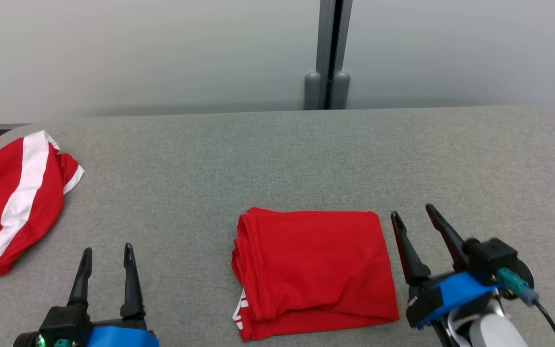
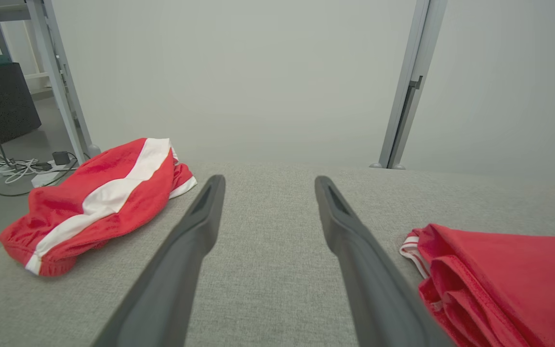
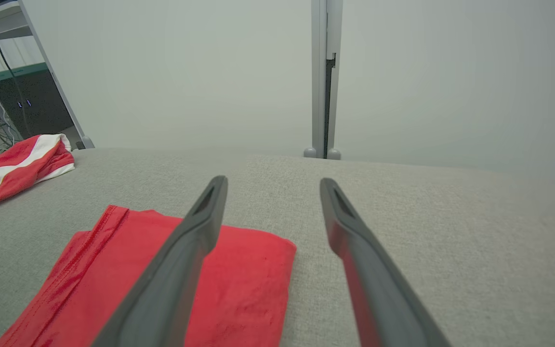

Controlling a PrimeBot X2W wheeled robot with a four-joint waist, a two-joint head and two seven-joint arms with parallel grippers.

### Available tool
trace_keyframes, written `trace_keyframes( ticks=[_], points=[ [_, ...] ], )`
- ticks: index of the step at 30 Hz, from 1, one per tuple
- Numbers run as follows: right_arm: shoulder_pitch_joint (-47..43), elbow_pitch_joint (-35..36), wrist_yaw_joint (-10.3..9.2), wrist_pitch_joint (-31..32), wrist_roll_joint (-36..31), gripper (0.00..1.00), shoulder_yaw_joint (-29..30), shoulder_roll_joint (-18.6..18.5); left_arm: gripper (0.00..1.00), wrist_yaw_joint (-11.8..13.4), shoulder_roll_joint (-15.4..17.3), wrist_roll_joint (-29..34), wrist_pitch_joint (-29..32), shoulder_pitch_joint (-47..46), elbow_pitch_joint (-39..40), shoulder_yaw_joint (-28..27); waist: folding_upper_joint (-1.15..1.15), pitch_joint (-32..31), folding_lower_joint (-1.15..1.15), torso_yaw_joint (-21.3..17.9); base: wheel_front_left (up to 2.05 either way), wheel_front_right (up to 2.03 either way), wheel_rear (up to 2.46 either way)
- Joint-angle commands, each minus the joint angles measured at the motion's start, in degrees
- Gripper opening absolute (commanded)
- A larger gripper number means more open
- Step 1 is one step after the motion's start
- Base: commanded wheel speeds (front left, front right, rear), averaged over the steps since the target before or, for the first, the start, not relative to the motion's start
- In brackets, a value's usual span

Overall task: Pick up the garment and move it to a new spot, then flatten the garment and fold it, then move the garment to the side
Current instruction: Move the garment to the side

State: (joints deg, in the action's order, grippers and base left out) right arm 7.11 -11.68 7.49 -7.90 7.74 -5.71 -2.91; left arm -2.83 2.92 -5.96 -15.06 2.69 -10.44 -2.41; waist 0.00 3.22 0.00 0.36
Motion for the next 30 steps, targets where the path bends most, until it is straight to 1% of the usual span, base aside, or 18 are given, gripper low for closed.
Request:
trace_keyframes(
  ticks=[1,8,17,21,26,30],
  points=[
    [1.9,-0.7,0.01,0.3,0.3,1.00,-0.6,0.0,1.00,0.1,-0.1,-0.1,-0.2,-1.2,0.2,0.3,0.00,0.4,0.00,0.3,0.00,0.00,0.00],
    [7.2,-7.8,0.01,2.0,0.4,1.00,-2.6,0.0,1.00,0.3,-0.1,-0.5,-0.1,-2.3,0.1,1.0,0.00,1.8,0.00,1.5,0.00,0.00,0.00],
    [8.0,-18.2,0.01,1.7,-0.8,1.00,-0.2,0.0,1.00,0.3,0.0,-0.9,-0.2,-3.4,0.0,1.4,0.00,3.6,0.00,2.9,0.00,0.00,0.00],
    [8.2,-22.4,0.01,1.6,-0.9,1.00,-0.2,0.0,1.00,0.1,0.0,-1.0,-0.2,-4.0,-0.4,1.4,0.00,4.3,0.00,3.3,0.00,0.00,0.00],
    [9.7,-27.5,0.01,0.6,0.0,1.00,-1.5,0.0,1.00,0.2,0.0,-1.0,-0.2,-4.4,-0.5,1.8,0.00,5.1,0.00,3.7,0.00,0.00,0.00],
    [10.4,-31.7,0.02,0.4,1.8,1.00,-3.8,0.0,1.00,0.2,0.0,-1.1,-0.2,-4.7,-0.7,1.9,0.00,5.4,0.00,3.9,0.00,0.00,0.00]
  ],
)
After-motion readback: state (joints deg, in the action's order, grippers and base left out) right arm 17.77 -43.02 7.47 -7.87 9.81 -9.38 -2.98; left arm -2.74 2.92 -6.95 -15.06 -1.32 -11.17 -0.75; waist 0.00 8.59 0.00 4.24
